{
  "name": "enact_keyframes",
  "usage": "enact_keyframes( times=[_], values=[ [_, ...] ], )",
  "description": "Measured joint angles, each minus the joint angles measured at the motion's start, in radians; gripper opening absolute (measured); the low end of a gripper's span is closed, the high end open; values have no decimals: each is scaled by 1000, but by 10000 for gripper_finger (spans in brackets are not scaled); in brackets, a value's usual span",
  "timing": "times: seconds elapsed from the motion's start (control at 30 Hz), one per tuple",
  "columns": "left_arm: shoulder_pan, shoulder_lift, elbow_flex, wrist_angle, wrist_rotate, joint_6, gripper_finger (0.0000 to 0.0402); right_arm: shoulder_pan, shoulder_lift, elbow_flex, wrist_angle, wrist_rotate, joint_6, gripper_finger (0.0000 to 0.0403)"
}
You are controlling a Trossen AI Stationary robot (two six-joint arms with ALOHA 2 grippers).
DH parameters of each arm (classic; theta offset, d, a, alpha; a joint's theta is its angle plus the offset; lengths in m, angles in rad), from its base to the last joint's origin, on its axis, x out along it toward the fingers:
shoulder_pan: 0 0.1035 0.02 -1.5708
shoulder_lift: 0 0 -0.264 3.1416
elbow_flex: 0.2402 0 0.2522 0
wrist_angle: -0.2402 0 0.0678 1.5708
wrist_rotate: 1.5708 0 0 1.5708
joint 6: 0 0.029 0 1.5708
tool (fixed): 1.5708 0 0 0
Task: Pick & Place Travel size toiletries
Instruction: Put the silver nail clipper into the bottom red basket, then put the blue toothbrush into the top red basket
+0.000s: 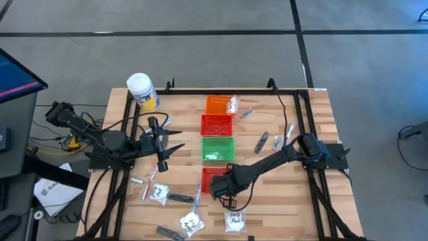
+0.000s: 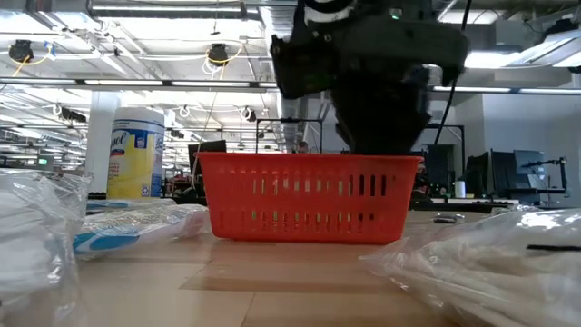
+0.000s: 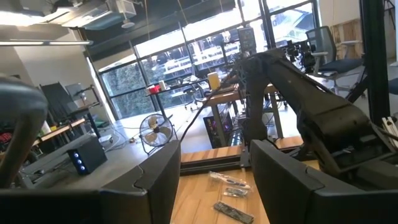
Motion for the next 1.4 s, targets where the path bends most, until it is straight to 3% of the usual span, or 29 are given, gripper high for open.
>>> enact_keyframes(
  times=[0.3,0.6,0.87,1.4],
  values=[
    [0,0,0,0,2,0,186,-5,0,1,-8,1,0,63],
    [0,0,0,0,2,0,186,-7,0,3,-11,12,-22,134],
    [0,0,0,0,1,0,186,-18,-3,97,-113,53,-61,178],
    [0,0,0,1,0,0,186,5,-3,203,-278,225,-87,157]
  ],
)
